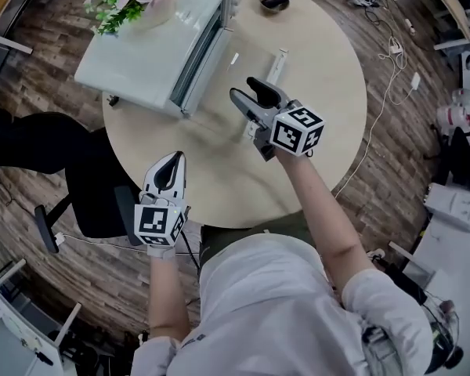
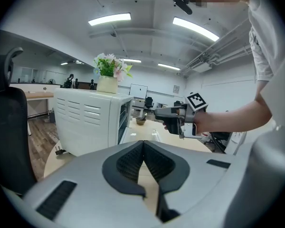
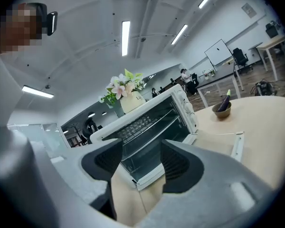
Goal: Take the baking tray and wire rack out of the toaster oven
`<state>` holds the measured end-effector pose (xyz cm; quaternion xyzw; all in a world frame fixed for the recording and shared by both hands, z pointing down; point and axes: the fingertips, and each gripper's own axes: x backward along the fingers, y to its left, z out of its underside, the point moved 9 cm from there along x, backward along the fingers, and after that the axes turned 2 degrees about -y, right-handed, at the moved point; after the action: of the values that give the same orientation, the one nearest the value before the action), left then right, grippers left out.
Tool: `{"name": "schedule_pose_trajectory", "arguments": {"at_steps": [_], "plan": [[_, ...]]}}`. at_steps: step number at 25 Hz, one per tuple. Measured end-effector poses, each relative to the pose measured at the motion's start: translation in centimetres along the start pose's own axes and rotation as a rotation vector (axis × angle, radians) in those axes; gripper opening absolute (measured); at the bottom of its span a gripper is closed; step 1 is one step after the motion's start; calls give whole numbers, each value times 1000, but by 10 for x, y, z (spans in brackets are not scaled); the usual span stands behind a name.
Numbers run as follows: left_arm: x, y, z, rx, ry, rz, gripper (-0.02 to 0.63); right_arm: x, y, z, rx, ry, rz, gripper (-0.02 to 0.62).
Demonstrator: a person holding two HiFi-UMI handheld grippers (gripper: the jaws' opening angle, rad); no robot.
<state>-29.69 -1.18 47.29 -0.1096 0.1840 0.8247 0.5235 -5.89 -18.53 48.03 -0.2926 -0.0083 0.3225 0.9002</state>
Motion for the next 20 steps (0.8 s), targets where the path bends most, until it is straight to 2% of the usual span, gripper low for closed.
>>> {"name": "schedule_pose_trajectory", "arguments": {"at_steps": [5,10,20], "plan": [[0,6,8,14,21,-25,-3,-42,-15,8,-78,26,-19,233],[1,7,17,32,51,-46,-3,-82,-22,17,-106,63,-53,233],[-7,13,28,52,93,-80,-3,-144,-33,33,-255,70,-104,233]]}}
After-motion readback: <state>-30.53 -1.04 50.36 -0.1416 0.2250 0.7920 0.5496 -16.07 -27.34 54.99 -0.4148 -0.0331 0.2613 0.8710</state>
